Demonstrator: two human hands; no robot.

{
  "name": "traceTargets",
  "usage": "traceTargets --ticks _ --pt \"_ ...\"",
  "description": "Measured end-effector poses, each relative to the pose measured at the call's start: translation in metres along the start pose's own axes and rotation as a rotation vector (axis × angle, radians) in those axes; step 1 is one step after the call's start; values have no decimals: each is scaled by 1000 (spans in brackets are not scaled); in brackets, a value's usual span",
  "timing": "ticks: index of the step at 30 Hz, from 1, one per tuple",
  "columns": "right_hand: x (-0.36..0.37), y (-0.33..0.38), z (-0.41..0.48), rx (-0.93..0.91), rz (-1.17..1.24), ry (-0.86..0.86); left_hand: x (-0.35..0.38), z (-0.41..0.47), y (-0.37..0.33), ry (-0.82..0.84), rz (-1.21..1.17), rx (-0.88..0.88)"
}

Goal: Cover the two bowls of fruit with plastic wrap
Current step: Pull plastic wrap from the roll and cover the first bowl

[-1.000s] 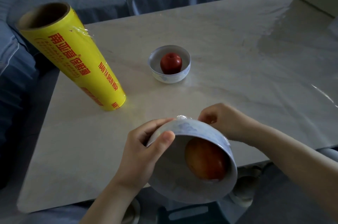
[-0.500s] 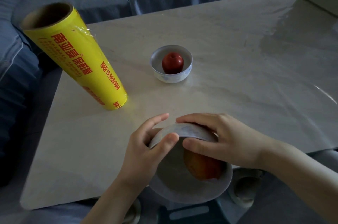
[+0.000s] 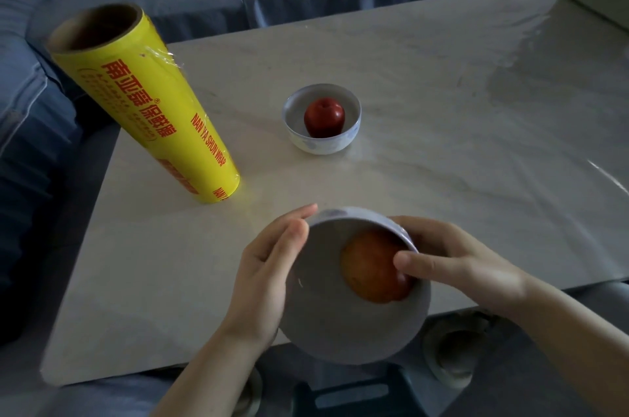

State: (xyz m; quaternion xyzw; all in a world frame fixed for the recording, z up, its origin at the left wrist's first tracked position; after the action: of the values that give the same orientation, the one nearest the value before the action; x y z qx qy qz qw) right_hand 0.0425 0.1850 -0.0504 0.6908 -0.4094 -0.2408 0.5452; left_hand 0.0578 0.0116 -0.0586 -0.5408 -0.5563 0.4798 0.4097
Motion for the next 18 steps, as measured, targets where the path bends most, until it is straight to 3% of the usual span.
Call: traceTargets --ticks 4,6,12,15,18 --pt "-10 5 1 -96 48 -168 14 1 2 202 -8 -92" --pt "-10 4 3 -99 35 -209 12 5 1 217 58 -116" --pt "0 8 5 -55 -55 -157 23 4 -12 419 221 -51" --pt "-2 12 7 -54 -96 -192 27 0 -15 434 197 -6" --pt "-1 13 9 -21 -115 -194 22 1 -8 270 197 36"
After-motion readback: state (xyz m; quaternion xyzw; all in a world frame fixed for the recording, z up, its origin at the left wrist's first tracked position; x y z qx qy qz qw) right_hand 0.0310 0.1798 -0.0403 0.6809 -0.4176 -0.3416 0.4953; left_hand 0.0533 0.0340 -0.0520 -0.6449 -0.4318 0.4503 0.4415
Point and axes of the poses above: each hand's wrist, its own z-axis towards the middle knuckle, its own x-axis out of the palm, y = z × x, the point moved 7 cm from there along z, towards the middle knuckle, and after that the axes turned 7 degrees about z, right-handed, at the moved point
